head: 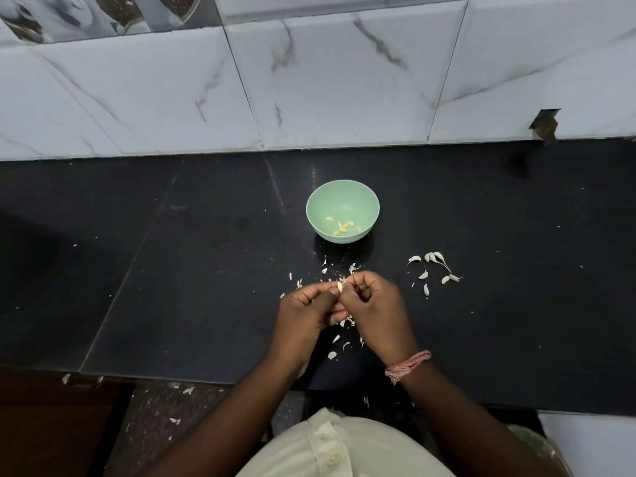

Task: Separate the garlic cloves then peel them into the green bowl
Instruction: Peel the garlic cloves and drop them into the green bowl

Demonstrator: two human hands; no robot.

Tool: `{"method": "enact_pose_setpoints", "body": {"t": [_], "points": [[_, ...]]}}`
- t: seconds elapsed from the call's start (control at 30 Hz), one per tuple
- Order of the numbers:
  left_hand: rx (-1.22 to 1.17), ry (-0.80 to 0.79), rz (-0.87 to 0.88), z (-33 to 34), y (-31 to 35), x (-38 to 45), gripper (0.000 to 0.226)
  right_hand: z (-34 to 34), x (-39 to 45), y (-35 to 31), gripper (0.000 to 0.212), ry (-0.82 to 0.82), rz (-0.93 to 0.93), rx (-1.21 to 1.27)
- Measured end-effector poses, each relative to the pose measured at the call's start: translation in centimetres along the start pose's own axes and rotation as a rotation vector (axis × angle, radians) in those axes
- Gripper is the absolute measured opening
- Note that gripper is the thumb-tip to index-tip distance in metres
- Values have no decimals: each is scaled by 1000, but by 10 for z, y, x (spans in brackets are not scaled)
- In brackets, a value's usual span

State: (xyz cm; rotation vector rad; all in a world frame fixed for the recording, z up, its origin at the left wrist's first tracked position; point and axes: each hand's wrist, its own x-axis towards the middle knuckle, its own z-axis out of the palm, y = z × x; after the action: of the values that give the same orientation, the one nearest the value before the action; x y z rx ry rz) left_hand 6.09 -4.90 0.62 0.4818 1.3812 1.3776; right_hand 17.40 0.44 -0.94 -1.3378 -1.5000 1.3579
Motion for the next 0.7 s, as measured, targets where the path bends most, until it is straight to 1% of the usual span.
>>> {"method": "enact_pose_setpoints", "body": {"t": [0.13,0.2,0.33,0.37,0.43,0.5,0.53,0.57,0.6,0.63,0.7], "points": [[-92,-15,-97,3,6,0,19,-2,1,5,9,7,-141,-184],[-151,-1,-162,3,7,2,18,-2,-1,3,10,-4,-158,-199],[-380,38,-299,0,7,4,13,-3,0,-2,15,40,39,80],[-417,31,-304,-1,7,4,15,-5,1,0,20,74,55,111],[-450,21,-288,-3,7,5,18,-10,3,1,31,122,54,71],[-464,32,-263,-4,8,5,20,-12,3,1,52,128,37,-47],[-473,44,-256,-3,8,5,22,-11,3,2,58,137,9,-120],[-485,59,-253,-3,8,5,23,-11,3,3,56,148,-39,-187],[-500,76,-253,-2,8,6,23,-10,3,5,50,143,-78,-251],[-515,93,-255,-2,8,6,22,-8,4,8,39,132,-112,-297],[-541,121,-259,-3,7,6,22,-7,2,13,9,72,-143,-339]]}}
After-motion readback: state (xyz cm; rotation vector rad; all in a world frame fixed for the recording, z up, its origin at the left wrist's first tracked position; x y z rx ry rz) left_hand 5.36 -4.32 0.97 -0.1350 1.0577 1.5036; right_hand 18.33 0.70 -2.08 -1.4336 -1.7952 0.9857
